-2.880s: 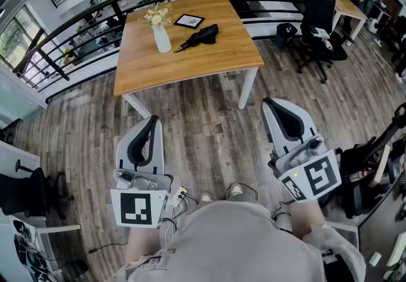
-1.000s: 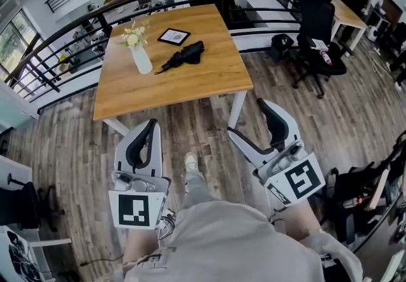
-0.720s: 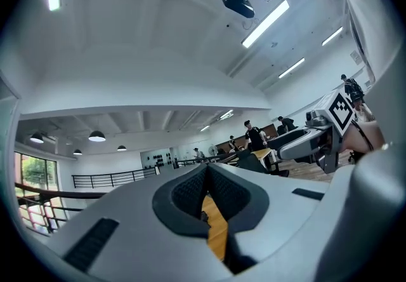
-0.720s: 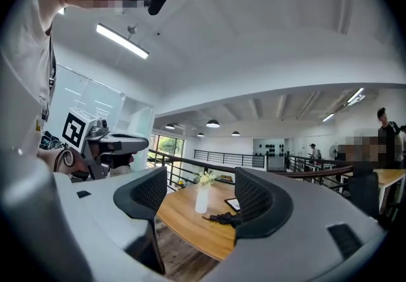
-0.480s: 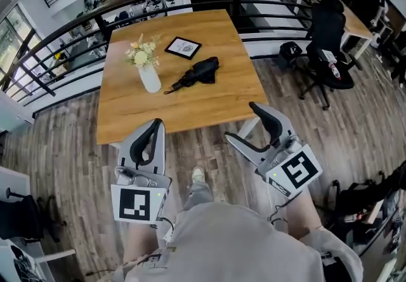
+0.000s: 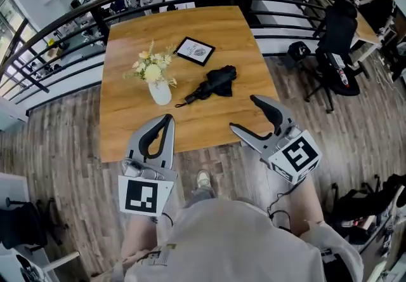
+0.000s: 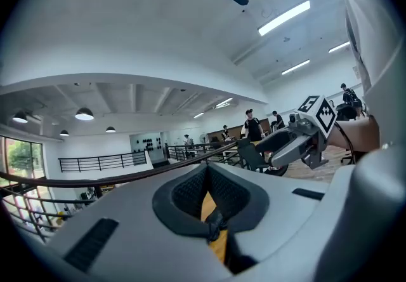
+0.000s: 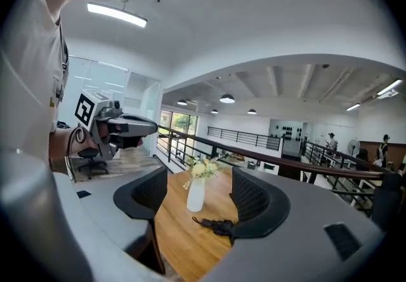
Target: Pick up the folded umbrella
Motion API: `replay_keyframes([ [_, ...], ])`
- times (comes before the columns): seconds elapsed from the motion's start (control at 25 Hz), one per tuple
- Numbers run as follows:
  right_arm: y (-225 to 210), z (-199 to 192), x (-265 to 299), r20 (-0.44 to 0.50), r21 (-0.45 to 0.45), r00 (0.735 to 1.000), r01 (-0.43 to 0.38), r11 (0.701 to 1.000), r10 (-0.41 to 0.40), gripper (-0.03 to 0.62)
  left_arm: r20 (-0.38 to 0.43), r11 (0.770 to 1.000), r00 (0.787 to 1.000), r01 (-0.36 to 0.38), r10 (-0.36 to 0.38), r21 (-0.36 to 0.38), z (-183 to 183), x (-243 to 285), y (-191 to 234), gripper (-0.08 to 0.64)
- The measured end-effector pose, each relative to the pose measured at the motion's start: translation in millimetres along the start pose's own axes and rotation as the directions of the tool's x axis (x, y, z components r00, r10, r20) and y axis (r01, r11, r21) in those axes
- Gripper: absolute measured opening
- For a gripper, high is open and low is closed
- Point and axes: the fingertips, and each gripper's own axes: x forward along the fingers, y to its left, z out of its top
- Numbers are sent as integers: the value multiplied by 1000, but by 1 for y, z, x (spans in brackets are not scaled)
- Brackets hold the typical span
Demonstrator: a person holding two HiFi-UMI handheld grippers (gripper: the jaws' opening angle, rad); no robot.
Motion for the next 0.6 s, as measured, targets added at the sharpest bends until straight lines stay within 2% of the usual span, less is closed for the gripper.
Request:
replay_keyframes([
  [0.2,-21,-18,34,-122,-35,991,-67,997,62,342,-69,1000,998,-9,7,-25,-17,37,22,17],
  [0.36,-22,-38,51,-209,-57,970,-141,988,126,342,-62,999,998,-4,1,-49,-27,51,23,17],
  [0.52,-42,-46,68,-193,-52,969,-166,985,153,342,-83,1000,996,10,-12,-18,-35,70,24,17],
  [0.6,-55,-46,75,-158,-37,970,-190,981,182,342,-97,999,995,-16,13,-36,-36,80,23,17],
])
